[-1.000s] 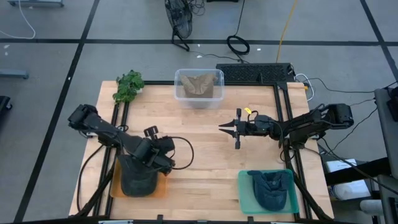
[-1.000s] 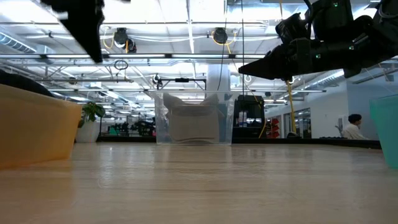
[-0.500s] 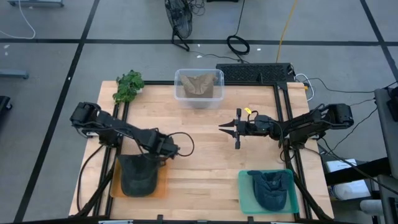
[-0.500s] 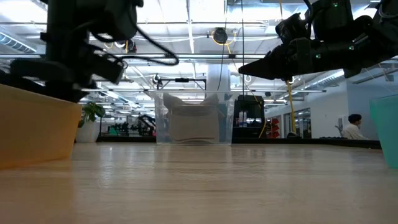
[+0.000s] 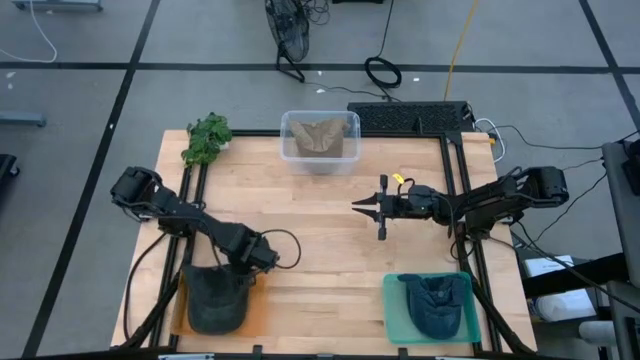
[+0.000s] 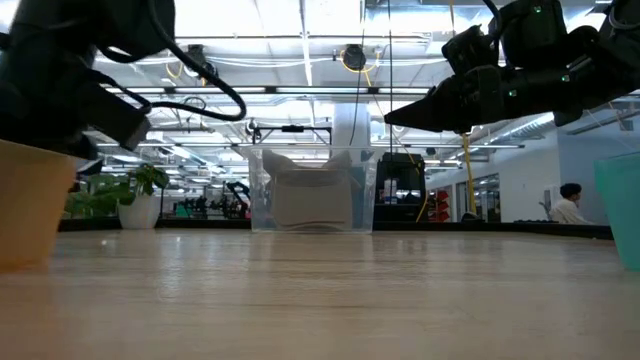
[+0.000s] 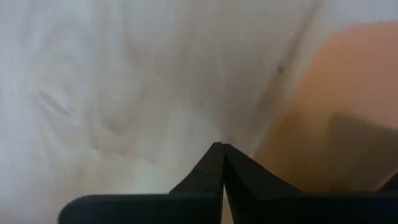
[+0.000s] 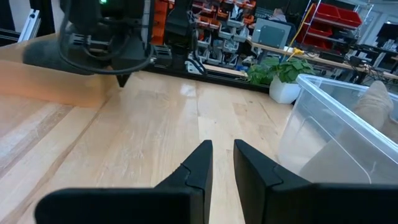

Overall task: Pick & Place hat
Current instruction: Put the black cap into the orange bin, then return to Home Position

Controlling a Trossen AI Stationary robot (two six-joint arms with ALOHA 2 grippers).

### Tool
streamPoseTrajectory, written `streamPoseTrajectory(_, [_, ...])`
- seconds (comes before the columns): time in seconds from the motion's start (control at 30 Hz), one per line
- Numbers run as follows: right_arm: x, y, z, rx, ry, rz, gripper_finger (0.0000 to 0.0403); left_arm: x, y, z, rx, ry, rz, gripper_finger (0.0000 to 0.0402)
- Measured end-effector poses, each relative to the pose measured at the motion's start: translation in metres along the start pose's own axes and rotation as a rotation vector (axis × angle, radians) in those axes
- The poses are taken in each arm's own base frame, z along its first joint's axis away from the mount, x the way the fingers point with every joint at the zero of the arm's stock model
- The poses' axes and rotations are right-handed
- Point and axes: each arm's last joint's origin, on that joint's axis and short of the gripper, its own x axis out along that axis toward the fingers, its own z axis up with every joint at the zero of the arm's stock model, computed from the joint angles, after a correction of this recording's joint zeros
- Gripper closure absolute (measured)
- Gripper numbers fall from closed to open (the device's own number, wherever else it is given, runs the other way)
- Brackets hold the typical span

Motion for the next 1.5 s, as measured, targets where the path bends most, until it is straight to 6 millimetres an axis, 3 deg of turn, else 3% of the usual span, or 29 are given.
streamPoseTrajectory(0.37, [0.000, 0.000, 0.000, 0.000, -0.001, 0.000, 0.0360, 0.004, -0.019, -0.019, -0.022, 0.068, -0.042, 0.0389])
streamPoseTrajectory(0.5, [0.000, 0.000, 0.000, 0.000, 0.000, 0.000, 0.0360, 0.004, -0.019, -0.019, -0.025, 0.081, -0.052, 0.0396])
streamPoseTrajectory(0.73, [0.000, 0.000, 0.000, 0.001, 0.000, 0.000, 0.0360, 0.002, -0.009, -0.014, -0.053, 0.076, -0.001, 0.0366])
streamPoseTrajectory(0.9, [0.000, 0.000, 0.000, 0.001, 0.000, 0.000, 0.0360, -0.009, 0.000, -0.010, -0.089, 0.064, 0.108, 0.0352])
streamPoseTrajectory(1.07, [0.000, 0.000, 0.000, 0.000, 0.000, 0.000, 0.0360, -0.040, 0.003, -0.007, 0.022, 0.033, 0.258, 0.0345])
streamPoseTrajectory(1.17, [0.000, 0.000, 0.000, -0.008, 0.000, 0.000, 0.0360, -0.062, 0.007, 0.004, 0.085, -0.083, 0.380, 0.0348])
streamPoseTrajectory(1.33, [0.000, 0.000, 0.000, -0.021, -0.002, 0.005, 0.0360, -0.093, 0.014, 0.037, 0.063, -0.502, 0.566, 0.0362])
streamPoseTrajectory(1.5, [0.000, 0.012, 0.006, -0.086, -0.048, 0.047, 0.0360, -0.098, 0.009, 0.071, 0.137, -0.767, 0.515, 0.0388])
